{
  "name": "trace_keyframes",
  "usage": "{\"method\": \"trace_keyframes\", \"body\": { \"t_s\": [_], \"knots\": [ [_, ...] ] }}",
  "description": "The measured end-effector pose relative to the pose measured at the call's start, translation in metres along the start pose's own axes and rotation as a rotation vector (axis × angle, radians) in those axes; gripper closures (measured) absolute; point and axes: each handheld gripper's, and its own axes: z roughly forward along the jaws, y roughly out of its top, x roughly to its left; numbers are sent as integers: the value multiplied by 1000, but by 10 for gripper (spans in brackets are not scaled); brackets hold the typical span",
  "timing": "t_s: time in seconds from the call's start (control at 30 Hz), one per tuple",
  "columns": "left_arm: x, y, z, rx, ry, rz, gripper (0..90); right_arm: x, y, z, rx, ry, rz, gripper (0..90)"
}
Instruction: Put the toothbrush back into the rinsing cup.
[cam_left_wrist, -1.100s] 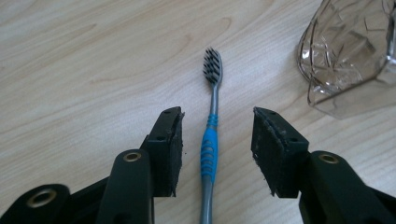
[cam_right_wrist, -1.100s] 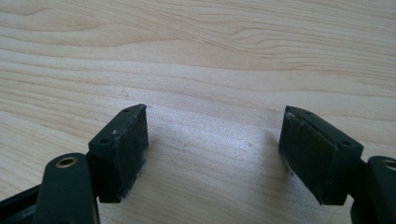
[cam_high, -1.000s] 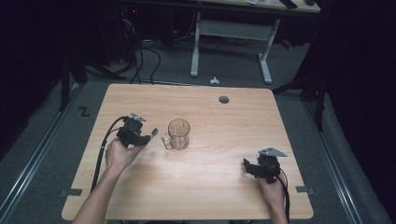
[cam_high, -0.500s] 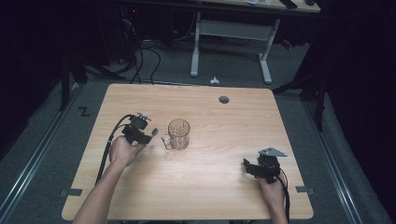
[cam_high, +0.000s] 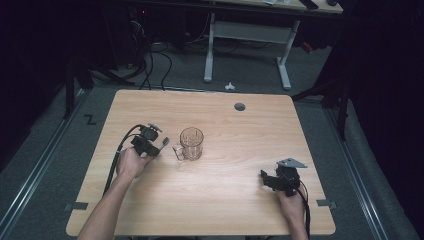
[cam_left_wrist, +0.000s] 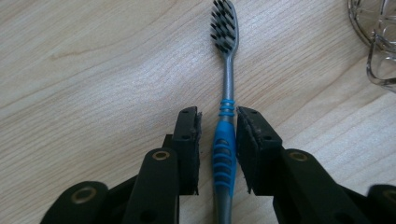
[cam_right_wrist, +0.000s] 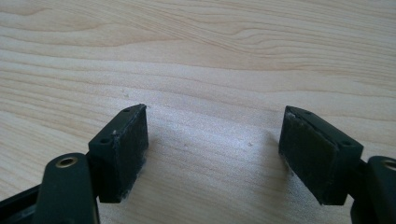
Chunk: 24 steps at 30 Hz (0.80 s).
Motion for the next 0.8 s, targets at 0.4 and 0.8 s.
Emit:
{"method": "trace_keyframes", "body": {
  "t_s": [0.4, 0.8],
  "knots": [
    [4, 1, 4, 2, -19, -23, 754, 0, 0, 0, 0, 0, 0, 242],
    [6, 1, 5, 2, -37, -40, 794, 0, 0, 0, 0, 0, 1, 242]
  ]
}}
